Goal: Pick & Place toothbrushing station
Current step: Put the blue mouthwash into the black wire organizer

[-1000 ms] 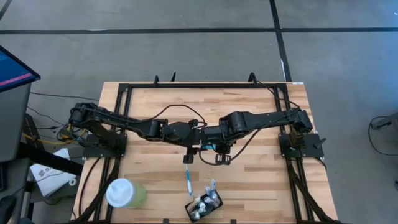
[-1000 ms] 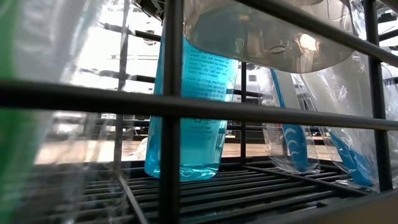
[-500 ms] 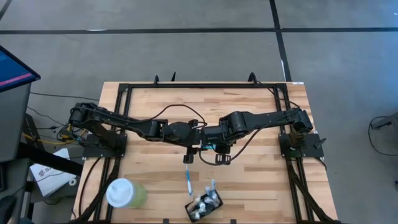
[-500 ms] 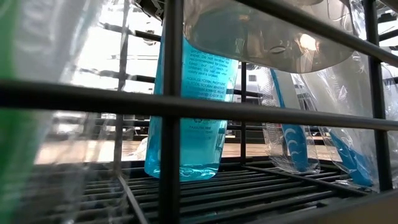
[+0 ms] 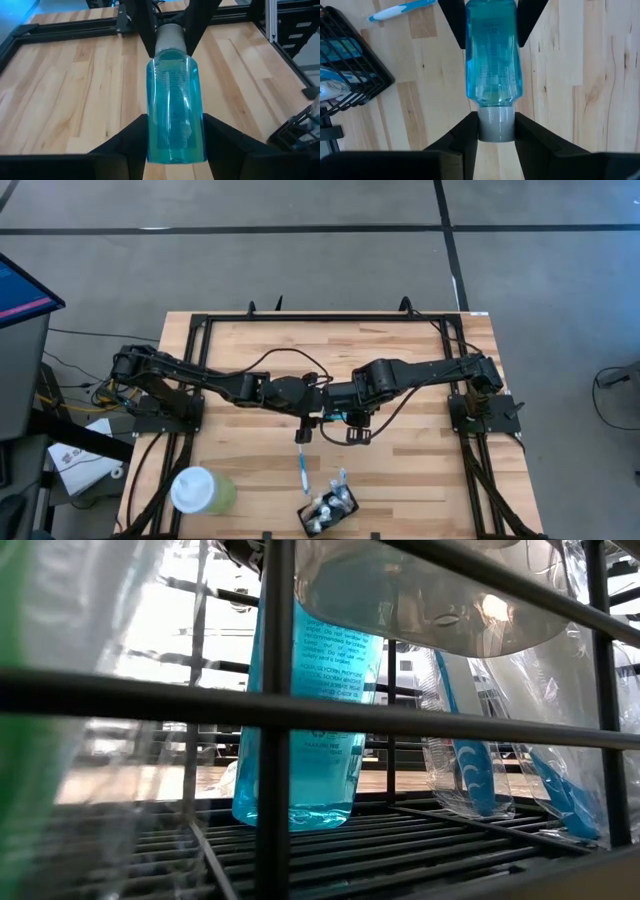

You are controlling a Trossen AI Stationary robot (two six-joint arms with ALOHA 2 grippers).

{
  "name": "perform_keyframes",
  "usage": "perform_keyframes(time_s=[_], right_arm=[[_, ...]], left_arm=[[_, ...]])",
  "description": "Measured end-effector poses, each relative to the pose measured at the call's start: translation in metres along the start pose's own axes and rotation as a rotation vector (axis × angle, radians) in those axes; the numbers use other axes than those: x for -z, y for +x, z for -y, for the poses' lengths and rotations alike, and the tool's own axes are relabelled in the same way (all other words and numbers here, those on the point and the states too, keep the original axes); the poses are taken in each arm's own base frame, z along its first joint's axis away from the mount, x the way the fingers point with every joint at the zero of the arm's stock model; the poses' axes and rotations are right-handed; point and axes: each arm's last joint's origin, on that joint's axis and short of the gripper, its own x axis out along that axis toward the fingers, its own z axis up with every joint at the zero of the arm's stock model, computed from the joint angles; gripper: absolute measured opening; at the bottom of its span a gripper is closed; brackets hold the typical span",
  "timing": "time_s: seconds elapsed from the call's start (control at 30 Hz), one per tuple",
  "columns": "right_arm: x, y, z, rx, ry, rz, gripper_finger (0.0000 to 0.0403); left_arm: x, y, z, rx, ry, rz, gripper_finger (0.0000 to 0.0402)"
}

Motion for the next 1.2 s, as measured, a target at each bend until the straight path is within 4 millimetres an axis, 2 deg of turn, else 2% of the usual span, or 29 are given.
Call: perform_keyframes(time_s=[0.13, 0.3, 0.47, 0.57, 0.93, 1.2], right_arm=[[0.000, 0.000, 0.000, 0.000, -0.001, 0.000, 0.0123], [0.000, -0.001, 0.000, -0.009, 0.002, -0.004, 0.0178], [-0.003, -0.015, 0.000, -0.036, 0.005, 0.043, 0.0240], [-0.005, -0.028, 0.003, -0.051, 0.015, 0.092, 0.0258], [-0.008, -0.088, 0.024, -0.083, 0.095, 0.310, 0.0247], [0.010, -0.130, 0.042, -0.060, 0.248, 0.531, 0.0224]], left_arm=[[0.000, 0.000, 0.000, 0.001, -0.033, -0.001, 0.0155], [0.001, 0.000, 0.000, 0.001, -0.036, -0.014, 0.0154], [0.002, 0.000, 0.001, 0.004, -0.034, -0.020, 0.0153], [0.002, 0.000, 0.003, 0.008, -0.038, -0.024, 0.0153], [0.003, 0.000, 0.003, 0.003, -0.088, -0.035, 0.0155], [-0.005, -0.014, 0.004, -0.084, -0.095, 0.008, 0.0153]])
